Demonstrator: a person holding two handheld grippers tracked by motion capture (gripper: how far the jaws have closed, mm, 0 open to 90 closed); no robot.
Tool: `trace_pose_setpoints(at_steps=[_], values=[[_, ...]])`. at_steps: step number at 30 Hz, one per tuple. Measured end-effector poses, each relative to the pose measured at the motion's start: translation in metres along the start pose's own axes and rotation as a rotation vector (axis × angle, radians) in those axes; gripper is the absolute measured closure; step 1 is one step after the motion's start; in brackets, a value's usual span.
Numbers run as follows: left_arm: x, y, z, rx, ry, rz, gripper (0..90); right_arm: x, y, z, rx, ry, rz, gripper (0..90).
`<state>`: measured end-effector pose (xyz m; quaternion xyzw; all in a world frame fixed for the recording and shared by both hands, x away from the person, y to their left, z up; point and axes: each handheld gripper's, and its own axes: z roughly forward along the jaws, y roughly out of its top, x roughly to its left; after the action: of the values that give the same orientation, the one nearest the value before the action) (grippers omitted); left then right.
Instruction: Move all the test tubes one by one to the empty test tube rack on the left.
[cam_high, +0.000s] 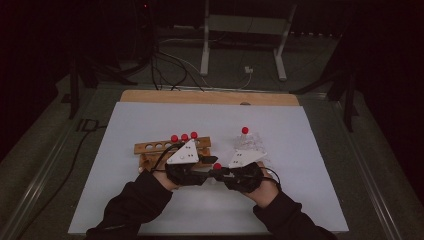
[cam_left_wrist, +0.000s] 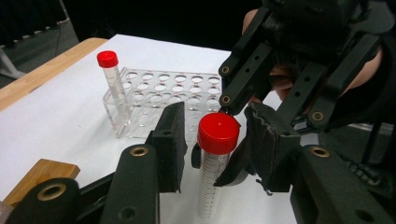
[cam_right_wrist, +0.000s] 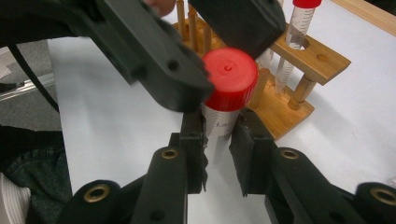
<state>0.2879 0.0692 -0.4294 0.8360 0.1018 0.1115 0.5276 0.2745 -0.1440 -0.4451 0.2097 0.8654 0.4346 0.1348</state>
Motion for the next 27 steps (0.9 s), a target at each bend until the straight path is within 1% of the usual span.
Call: trace_pose_setpoints(at_steps=[2,4,6,8,13,15,16,17,18,20,21,22,23,25,27], values=[[-0.001,-0.001,0.002,0.002,0.003,0.011,61.8,0.000,0.000,-0.001,-0.002,0.001,0.000,75.2],[-0.001,-0.001,0.003,0.001,0.006,0.013,63.6,0.000,0.001,-0.001,-0.001,0.003,-0.001,75.2],[-0.002,-0.002,0.003,0.000,0.014,0.031,68.4,0.000,0.000,-0.001,-0.001,0.001,-0.002,75.2],[-0.002,-0.002,0.003,-0.004,0.014,0.033,70.8,0.000,0.000,-0.001,0.000,-0.001,0.003,75.2],[-0.002,-0.002,0.002,0.001,0.009,0.046,71.8,-0.001,0.000,-0.001,0.003,0.010,0.004,74.7],[-0.002,-0.001,0.001,0.004,0.016,0.049,71.9,-0.001,0.000,-0.001,0.003,0.015,0.005,73.2],[-0.001,-0.001,-0.001,-0.001,0.013,0.044,71.9,-0.001,0.000,0.000,0.008,0.014,0.002,67.8],[0.000,0.000,-0.004,-0.007,0.012,0.041,71.9,0.000,0.000,0.000,0.010,0.011,0.000,66.1],[0.001,0.000,-0.007,-0.011,0.020,0.038,71.9,0.000,0.000,0.000,0.007,0.013,0.001,64.0],[0.003,0.001,-0.013,-0.014,0.027,0.036,71.9,-0.001,-0.001,-0.001,0.001,0.004,0.003,58.0],[0.004,0.001,-0.016,-0.014,0.035,0.037,72.0,-0.001,-0.001,-0.001,0.000,0.001,0.007,57.5],[0.004,0.002,-0.019,-0.016,0.045,0.039,71.9,-0.002,-0.001,-0.002,-0.010,0.004,0.012,55.2],[0.005,0.002,-0.023,-0.017,0.046,0.037,71.9,-0.002,0.000,-0.004,-0.022,0.005,0.016,52.4],[0.007,0.002,-0.030,-0.020,0.070,0.039,72.0,-0.003,0.000,-0.006,-0.037,0.001,0.021,46.0],[0.009,0.001,-0.037,-0.025,0.086,0.029,72.0,-0.005,0.001,-0.009,-0.057,-0.002,0.035,41.6]])
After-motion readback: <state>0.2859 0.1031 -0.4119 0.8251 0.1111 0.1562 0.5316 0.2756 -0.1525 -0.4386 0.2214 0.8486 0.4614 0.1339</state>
